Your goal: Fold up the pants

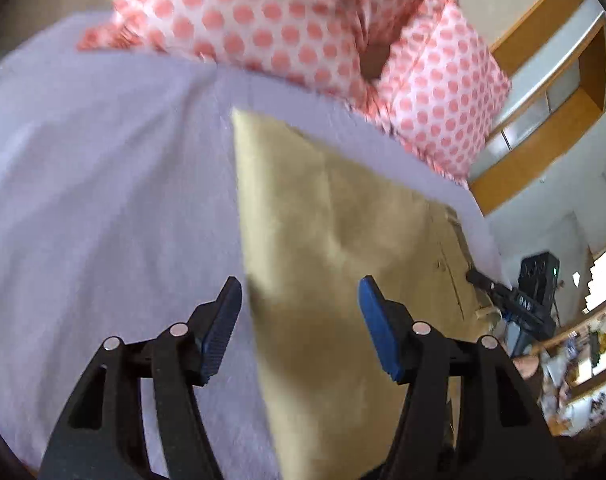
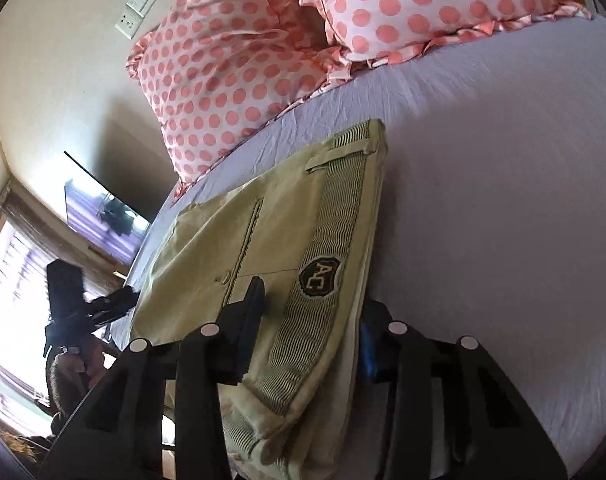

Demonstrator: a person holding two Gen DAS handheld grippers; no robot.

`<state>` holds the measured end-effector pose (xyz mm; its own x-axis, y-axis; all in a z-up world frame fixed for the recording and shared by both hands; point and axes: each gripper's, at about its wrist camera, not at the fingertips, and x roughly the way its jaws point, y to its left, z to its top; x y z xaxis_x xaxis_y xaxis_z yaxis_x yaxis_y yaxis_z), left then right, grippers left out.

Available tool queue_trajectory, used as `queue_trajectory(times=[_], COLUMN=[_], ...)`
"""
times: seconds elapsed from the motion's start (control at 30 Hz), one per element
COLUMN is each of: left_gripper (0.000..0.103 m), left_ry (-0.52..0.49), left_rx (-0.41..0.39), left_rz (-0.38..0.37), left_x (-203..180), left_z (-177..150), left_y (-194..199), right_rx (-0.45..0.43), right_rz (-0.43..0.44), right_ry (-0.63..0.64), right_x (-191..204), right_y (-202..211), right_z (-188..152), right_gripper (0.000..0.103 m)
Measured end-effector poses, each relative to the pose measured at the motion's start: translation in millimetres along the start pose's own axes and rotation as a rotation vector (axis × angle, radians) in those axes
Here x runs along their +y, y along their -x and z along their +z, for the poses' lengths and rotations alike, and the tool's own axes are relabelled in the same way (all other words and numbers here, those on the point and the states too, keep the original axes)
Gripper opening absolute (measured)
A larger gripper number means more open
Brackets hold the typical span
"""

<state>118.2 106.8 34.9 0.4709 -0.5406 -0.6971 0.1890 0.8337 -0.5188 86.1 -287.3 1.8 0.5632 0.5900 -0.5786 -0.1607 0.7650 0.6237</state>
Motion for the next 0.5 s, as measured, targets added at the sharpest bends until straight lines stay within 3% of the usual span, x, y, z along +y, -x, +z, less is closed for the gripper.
queue_trajectory(times=[0.13,0.2,0.27,0.3,0.33,0.5], left_gripper=[0.074,0.074,0.052,0.016,0.009,0.006], left_ry=[0.009,0.038,0.091,0.111,0.131,0.073], left_rx=[0.024,0.026,0.038,0.051,0.061,-0.004], left_rz=[-0.052,-0.09,-0.14,-0.14,-0.163,-0.177], left_x=[-0.7,9.2,18.9,20.7,25.1,4.0], left_z=[10.0,9.1,14.5,19.4,20.3,29.8], left_y=[-21.0,-18.6,-22.8,-29.5,-31.1,-8.3], right_rx=[0.028,0.046,0.061,0.062,0.06,0.041], right_rz=[0.068,0.08,0.139,0.17,0.207,0.278], right_ry=[-0.053,-0.057,-0.085,-0.1,-0.118,-0.107], right_x=[-13.5,-15.6,-21.0,-23.3,-24.7,-6.0], right_y=[-11.3,-15.5,-16.7,-16.2,-14.0,-4.2], right_z=[13.2,16.4,15.0,14.3,13.8,26.5], right_gripper=[0.043,0.032,0.021,0.018,0.016,0.013])
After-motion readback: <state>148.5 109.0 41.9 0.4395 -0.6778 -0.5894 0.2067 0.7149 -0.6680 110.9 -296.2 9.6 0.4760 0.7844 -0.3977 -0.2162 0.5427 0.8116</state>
